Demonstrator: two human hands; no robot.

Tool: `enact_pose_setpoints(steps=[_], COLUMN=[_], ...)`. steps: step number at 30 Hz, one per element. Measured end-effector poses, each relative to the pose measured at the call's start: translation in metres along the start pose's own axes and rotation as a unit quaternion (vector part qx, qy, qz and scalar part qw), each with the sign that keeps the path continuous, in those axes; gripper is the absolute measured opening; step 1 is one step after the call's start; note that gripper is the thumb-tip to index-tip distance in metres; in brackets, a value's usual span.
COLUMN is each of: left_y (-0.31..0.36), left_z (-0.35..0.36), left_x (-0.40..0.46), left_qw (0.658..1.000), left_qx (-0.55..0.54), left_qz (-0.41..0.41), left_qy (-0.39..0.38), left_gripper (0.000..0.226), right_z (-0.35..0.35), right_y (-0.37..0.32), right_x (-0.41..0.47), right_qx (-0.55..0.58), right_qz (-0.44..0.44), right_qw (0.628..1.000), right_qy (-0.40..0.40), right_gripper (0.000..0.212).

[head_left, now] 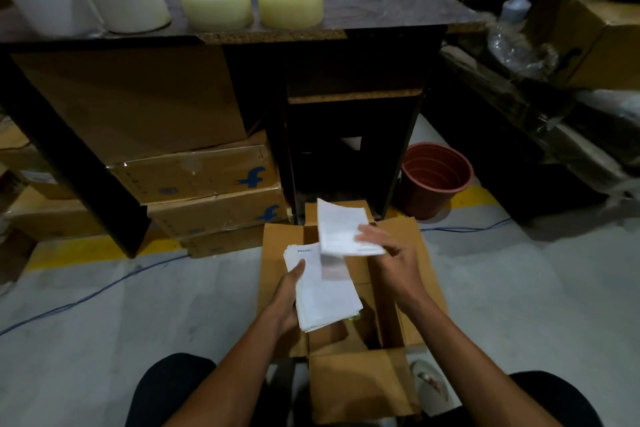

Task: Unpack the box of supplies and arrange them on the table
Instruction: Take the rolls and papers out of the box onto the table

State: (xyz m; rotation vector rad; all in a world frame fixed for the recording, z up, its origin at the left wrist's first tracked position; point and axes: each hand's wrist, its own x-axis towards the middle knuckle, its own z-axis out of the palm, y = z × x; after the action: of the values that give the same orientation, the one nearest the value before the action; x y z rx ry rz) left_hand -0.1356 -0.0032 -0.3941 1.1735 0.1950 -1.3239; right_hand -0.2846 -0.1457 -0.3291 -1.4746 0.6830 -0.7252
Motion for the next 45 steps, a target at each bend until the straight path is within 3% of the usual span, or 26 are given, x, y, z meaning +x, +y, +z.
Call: enact_pose_setpoints(steps=[3, 8, 12, 15, 22, 24, 28, 30, 33, 37, 40, 45], left_y=[0.000, -0.003, -0.003, -0.004, -0.004, -0.006, -0.008, -0.009, -0.010, -0.013, -0.017, -0.023], left_z=[0.001, -0.007, -0.005, 0.000, 0.008, 0.007, 0.006, 0.007, 0.009, 0.011, 0.014, 0.020], left_x=[0.001, 0.005, 0.007, 0.007, 0.006, 0.008, 0.011, 0.010, 0.007, 0.005, 0.003, -0.002], left_qw=[1.000, 1.000, 1.000, 0.999, 0.999, 0.999, 1.000, 1.000, 0.999, 0.999, 0.998, 0.995], left_qx=[-0.020, -0.019, -0.016, -0.017, -0.013, -0.010, 0.002, 0.002, -0.001, 0.010, 0.051, 0.071], left_qz=[0.013, 0.007, 0.014, 0.024, 0.023, 0.019, 0.017, 0.019, 0.030, 0.037, 0.034, 0.035], left_qy=[-0.010, -0.003, -0.008, -0.023, -0.040, -0.031, -0.024, -0.021, -0.018, -0.032, -0.034, -0.057], left_gripper=[0.047, 0.052, 0.051, 0.045, 0.040, 0.040, 0.041, 0.040, 0.041, 0.046, 0.052, 0.052], right_z=[0.004, 0.004, 0.003, 0.003, 0.001, 0.000, -0.004, -0.006, -0.011, -0.010, 0.005, 0.023], right_y=[0.022, 0.038, 0.027, 0.028, 0.022, 0.020, 0.011, 0.006, 0.003, 0.002, 0.001, 0.018], right_x=[-0.008, -0.014, -0.014, -0.011, -0.010, -0.007, 0.001, 0.008, 0.017, 0.022, 0.014, -0.008], right_qx=[-0.129, -0.225, -0.183, -0.213, -0.164, -0.157, -0.190, -0.246, -0.315, -0.488, -0.545, -0.536], right_qz=[-0.001, 0.036, 0.039, 0.025, 0.094, 0.100, 0.070, 0.044, 0.009, -0.097, -0.147, -0.206], right_qw=[0.984, 0.961, 0.975, 0.973, 0.980, 0.982, 0.978, 0.967, 0.945, 0.853, 0.799, 0.784], right_qy=[-0.121, -0.156, -0.120, -0.090, -0.055, -0.043, -0.041, -0.044, -0.090, -0.158, -0.206, -0.237], right_gripper=[0.029, 0.031, 0.029, 0.017, 0.070, 0.066, 0.035, 0.028, 0.032, 0.030, 0.024, 0.021])
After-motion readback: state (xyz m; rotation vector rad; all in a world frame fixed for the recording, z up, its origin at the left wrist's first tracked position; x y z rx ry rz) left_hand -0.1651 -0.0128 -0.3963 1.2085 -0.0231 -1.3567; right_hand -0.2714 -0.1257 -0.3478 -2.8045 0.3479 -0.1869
